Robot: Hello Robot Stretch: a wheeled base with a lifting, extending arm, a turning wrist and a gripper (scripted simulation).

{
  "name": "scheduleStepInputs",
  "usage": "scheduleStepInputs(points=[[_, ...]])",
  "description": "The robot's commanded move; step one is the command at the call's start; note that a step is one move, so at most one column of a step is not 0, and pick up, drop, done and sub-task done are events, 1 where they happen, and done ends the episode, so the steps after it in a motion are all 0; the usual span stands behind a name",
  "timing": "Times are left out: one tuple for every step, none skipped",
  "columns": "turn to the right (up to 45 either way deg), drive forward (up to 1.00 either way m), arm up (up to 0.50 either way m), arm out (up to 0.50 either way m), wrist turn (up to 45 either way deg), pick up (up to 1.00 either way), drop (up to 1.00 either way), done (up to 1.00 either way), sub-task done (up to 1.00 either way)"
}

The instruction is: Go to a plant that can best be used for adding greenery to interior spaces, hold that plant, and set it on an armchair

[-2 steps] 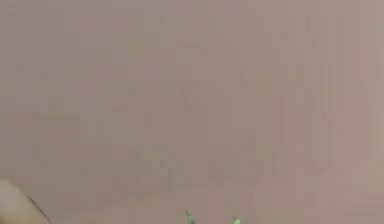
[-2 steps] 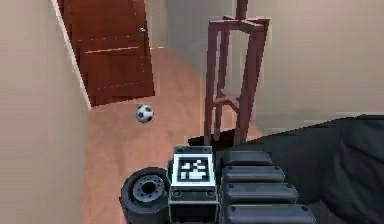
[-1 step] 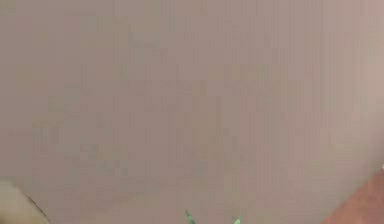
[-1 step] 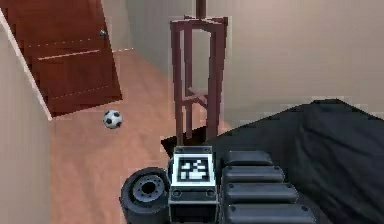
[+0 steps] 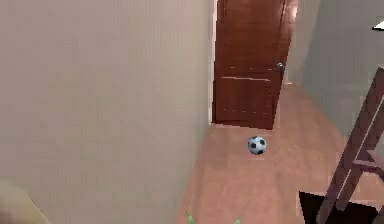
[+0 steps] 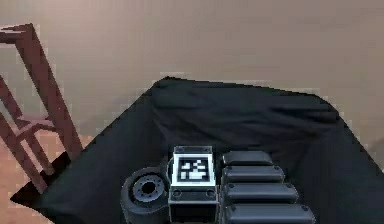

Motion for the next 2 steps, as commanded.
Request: scheduleStepInputs(points=[[45.0, 0.00, 0.00, 0.00, 0.0, 0.00, 0.00, 0.00, 0.00], [45.0, 0.00, 0.00, 0.00, 0.0, 0.00, 0.00, 0.00, 0.00]])
